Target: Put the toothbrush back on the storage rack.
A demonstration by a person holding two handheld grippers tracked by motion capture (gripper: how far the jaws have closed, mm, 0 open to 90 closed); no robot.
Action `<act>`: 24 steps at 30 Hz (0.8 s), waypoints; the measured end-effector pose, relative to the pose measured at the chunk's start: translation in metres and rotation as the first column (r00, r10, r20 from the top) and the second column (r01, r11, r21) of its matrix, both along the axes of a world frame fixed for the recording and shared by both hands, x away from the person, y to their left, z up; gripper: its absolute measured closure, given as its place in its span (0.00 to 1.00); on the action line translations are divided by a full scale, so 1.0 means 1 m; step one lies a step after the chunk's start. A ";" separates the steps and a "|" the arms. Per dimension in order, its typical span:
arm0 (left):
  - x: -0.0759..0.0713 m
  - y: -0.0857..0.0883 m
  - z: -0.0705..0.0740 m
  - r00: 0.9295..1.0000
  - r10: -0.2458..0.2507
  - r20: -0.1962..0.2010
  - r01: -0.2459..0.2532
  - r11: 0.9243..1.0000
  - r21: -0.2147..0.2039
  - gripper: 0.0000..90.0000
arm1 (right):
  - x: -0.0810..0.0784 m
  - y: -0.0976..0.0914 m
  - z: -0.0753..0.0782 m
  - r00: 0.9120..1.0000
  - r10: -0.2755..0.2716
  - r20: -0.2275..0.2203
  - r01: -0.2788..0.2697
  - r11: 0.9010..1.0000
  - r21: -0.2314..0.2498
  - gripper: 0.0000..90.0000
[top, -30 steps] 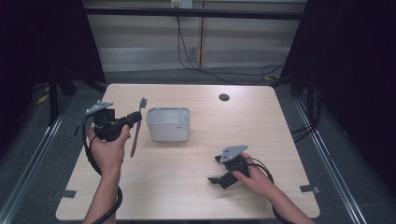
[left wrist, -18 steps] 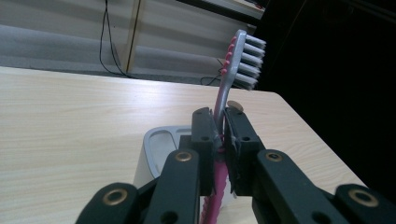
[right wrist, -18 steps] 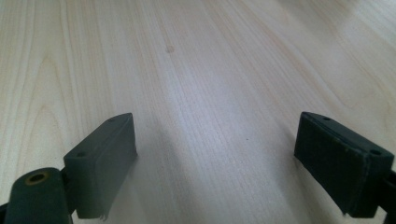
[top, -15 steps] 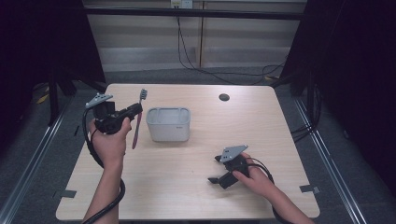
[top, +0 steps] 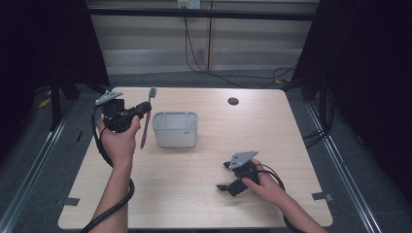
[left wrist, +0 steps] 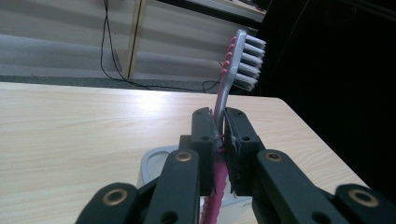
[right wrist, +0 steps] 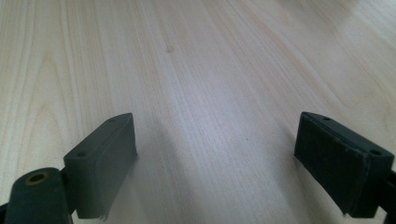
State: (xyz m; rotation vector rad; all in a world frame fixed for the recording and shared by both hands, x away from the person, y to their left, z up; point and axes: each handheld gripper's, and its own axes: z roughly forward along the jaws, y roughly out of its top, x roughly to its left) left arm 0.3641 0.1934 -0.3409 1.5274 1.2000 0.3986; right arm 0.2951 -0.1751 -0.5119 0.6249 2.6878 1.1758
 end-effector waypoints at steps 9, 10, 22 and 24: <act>0.015 -0.007 0.006 1.000 -0.004 0.010 0.004 1.000 0.004 0.93 | 0.000 0.000 0.000 1.000 0.000 0.000 0.000 1.000 0.000 0.13; 0.017 -0.008 0.007 1.000 -0.004 0.014 0.004 1.000 0.002 0.93 | 0.000 0.000 0.000 1.000 0.000 -0.001 0.000 1.000 0.000 0.13; 0.033 -0.015 0.015 1.000 -0.006 0.031 0.007 1.000 -0.017 0.93 | 0.000 0.000 0.000 1.000 -0.001 -0.001 0.001 1.000 0.000 0.13; 0.035 -0.015 0.015 1.000 -0.005 0.029 0.006 1.000 -0.022 0.93 | 0.000 0.000 0.000 1.000 -0.002 -0.002 0.002 1.000 0.000 0.13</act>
